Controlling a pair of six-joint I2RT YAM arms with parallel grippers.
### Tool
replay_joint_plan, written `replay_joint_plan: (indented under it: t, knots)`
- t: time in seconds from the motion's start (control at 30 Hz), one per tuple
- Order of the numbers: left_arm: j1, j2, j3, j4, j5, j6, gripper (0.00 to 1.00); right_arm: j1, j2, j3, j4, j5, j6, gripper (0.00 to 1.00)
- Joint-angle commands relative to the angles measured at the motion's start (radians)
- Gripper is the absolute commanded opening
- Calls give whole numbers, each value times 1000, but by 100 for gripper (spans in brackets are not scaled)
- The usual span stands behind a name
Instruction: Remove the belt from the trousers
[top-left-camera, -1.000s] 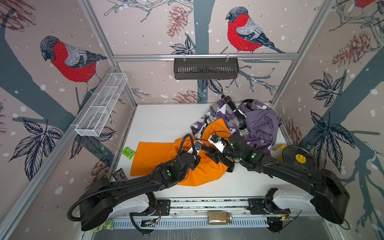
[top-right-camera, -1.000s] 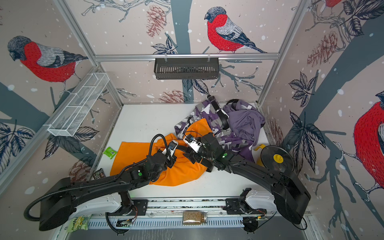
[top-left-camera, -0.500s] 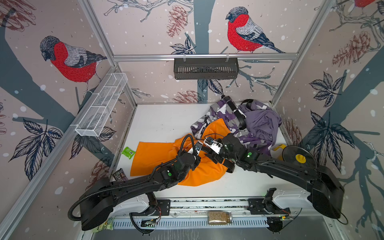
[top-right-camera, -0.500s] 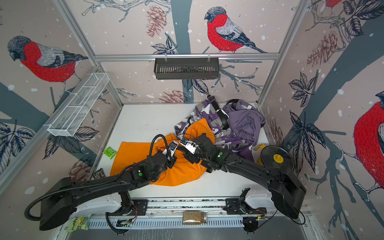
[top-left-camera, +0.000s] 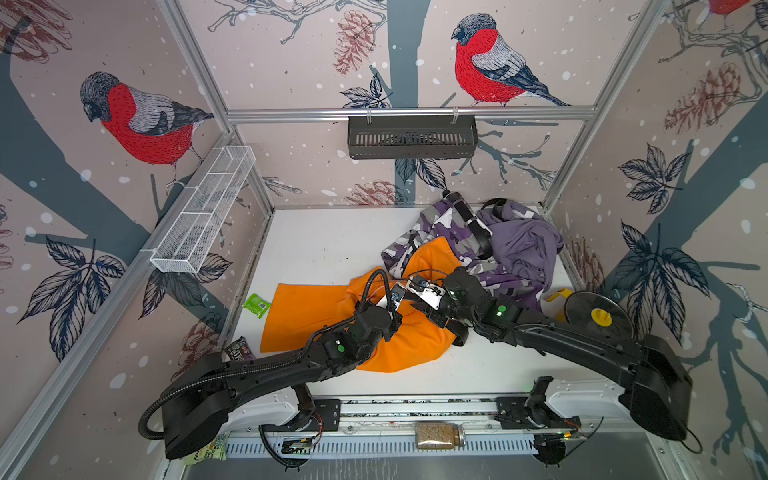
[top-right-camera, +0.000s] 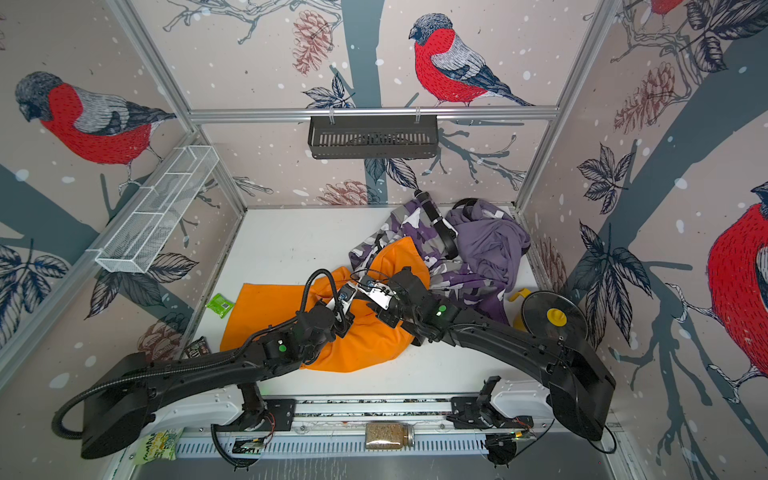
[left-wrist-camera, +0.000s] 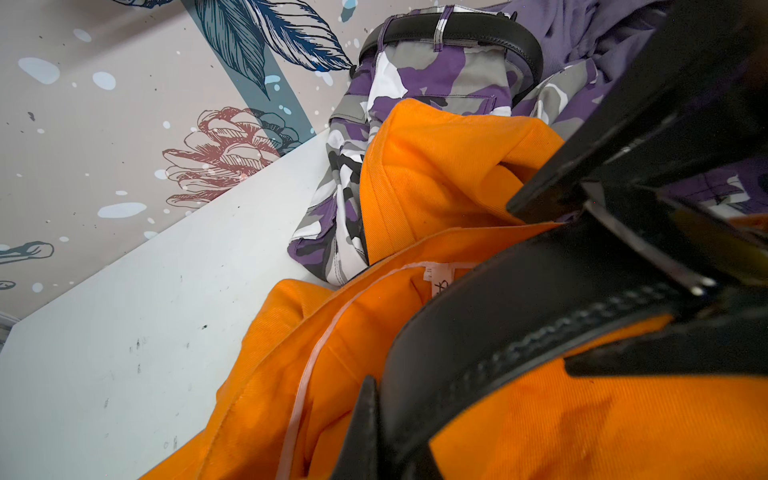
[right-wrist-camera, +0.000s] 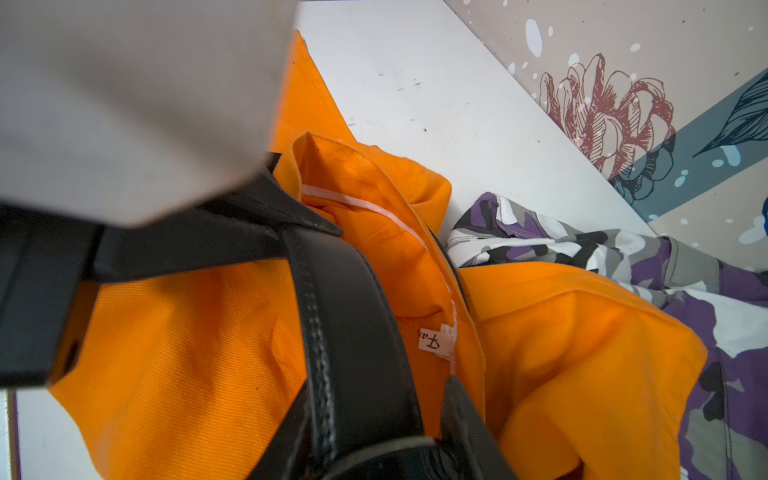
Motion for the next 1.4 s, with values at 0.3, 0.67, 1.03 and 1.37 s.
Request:
replay_joint_plan:
  t: [0.3, 0.67, 1.03, 1.37]
  knots:
    - [2, -38, -61, 17, -184, -101, 0, -82, -82, -41, -44, -112, 53, 2]
    - [2, -176, -181, 154, -133, -52, 0, -168, -121, -133, -27, -239, 204, 0]
    - [-4, -136, -170, 285, 37, 23, 0, -113, -76, -169, 140, -227, 247, 65]
    - [-9, -109, -160, 277, 53, 22, 0, -74, -63, -131, 146, -145, 228, 75]
